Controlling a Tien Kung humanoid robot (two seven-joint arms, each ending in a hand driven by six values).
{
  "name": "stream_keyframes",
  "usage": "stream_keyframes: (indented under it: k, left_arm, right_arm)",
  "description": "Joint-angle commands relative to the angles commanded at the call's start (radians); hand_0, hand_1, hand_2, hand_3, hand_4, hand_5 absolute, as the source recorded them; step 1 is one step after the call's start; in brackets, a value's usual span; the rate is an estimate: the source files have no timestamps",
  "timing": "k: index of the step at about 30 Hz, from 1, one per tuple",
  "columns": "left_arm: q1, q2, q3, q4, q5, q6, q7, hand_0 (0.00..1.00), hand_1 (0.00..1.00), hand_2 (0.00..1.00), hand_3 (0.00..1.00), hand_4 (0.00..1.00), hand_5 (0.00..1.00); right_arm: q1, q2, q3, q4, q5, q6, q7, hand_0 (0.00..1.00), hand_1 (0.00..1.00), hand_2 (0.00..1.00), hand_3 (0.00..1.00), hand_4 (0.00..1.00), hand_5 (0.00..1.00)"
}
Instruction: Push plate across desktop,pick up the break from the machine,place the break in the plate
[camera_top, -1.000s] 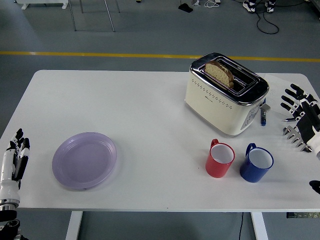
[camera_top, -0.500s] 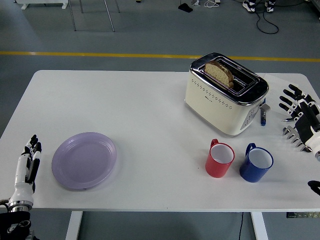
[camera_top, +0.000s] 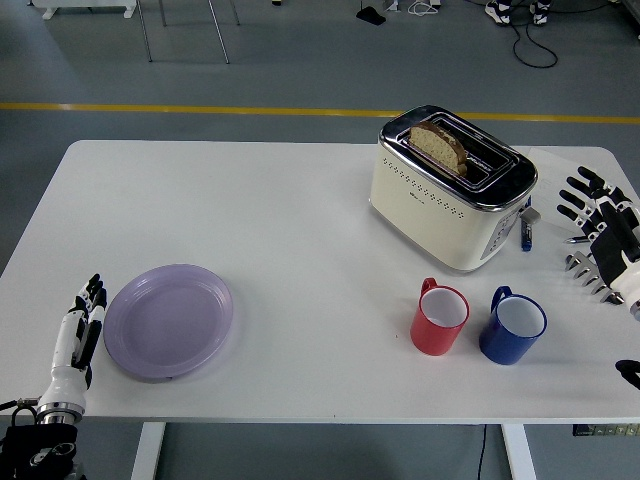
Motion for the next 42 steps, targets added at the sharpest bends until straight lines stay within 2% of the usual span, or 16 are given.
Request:
stream_keyframes:
  k: [8, 20, 34, 42]
  left_arm:
    - [0.009, 0.005, 0.024, -0.012, -0.04, -0.018, 0.008, 0.909, 0.921, 0.998, 0.998, 0.554, 0.998]
    - [0.002, -0.011, 0.1, -0.019, -0.113, -0.02, -0.004, 0.895, 0.915, 0.995, 0.998, 0.551, 0.998]
    - [-0.019, -0.019, 0.16, -0.022, -0.154, -0.028, -0.017, 0.885, 0.907, 0.987, 0.998, 0.554, 0.998]
    - [-0.048, 0.006, 0.243, -0.019, -0.199, -0.041, -0.017, 0.869, 0.888, 0.973, 0.986, 0.55, 0.998]
  right_arm:
    - [0.001, 0.007, -0.028, -0.003, -0.002, 0.0, -0.001, 0.847, 0.777, 0.791, 0.793, 0.5, 0.533]
    - [-0.005, 0.014, -0.03, 0.002, -0.005, 0.003, -0.001, 0.846, 0.776, 0.787, 0.79, 0.5, 0.531]
    - [-0.007, 0.017, -0.027, 0.0, -0.006, 0.003, 0.0, 0.846, 0.776, 0.787, 0.787, 0.499, 0.53]
    - [-0.004, 0.02, -0.03, 0.0, -0.006, 0.004, -0.001, 0.845, 0.774, 0.787, 0.786, 0.498, 0.528]
